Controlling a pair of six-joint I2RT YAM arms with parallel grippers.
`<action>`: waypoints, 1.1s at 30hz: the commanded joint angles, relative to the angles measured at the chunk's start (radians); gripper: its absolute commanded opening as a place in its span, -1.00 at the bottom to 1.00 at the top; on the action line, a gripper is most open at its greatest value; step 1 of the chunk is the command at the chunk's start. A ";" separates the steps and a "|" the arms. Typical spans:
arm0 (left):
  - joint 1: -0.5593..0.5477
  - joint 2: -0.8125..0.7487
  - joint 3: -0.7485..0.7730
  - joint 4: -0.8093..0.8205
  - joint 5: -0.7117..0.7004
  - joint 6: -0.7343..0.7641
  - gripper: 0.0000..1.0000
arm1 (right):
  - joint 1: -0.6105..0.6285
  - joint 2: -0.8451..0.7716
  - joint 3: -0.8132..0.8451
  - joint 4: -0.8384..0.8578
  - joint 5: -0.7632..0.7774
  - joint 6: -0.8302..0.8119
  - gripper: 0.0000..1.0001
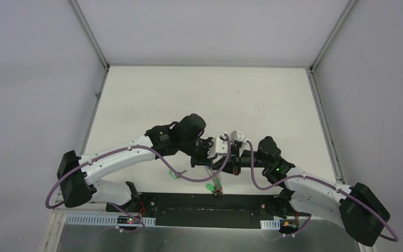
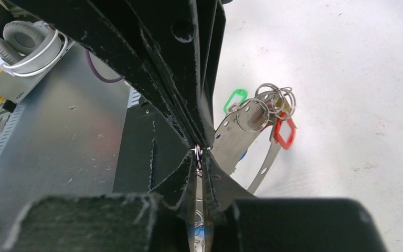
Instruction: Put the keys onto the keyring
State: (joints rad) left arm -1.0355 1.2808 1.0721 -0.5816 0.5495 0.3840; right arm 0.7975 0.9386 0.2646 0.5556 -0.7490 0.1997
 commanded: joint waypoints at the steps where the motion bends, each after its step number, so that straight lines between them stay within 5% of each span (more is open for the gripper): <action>1: -0.017 -0.036 0.000 0.070 0.041 0.001 -1.00 | 0.002 0.017 0.039 0.025 -0.004 -0.019 -1.00; 6: -0.017 -0.056 -0.015 0.071 0.024 -0.010 -0.98 | 0.002 -0.003 0.035 0.025 -0.005 -0.015 -1.00; 13: -0.010 -0.129 -0.043 0.168 -0.016 -0.124 -0.28 | 0.002 -0.056 0.039 -0.025 0.007 -0.033 -1.00; 17: 0.030 -0.194 -0.100 0.295 0.010 -0.237 -0.04 | 0.002 -0.083 0.041 -0.051 0.012 -0.041 -1.00; 24: 0.223 -0.311 -0.292 0.643 0.232 -0.517 0.00 | 0.001 -0.133 0.034 -0.058 0.049 -0.037 -1.00; 33: 0.269 -0.341 -0.516 0.955 0.340 -0.666 -0.12 | -0.003 -0.113 0.069 -0.072 0.059 -0.001 -1.00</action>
State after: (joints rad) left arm -0.7715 0.9585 0.6136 0.1631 0.8158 -0.1940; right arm 0.7998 0.8227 0.2653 0.4419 -0.7021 0.1802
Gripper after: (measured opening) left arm 0.459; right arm 0.007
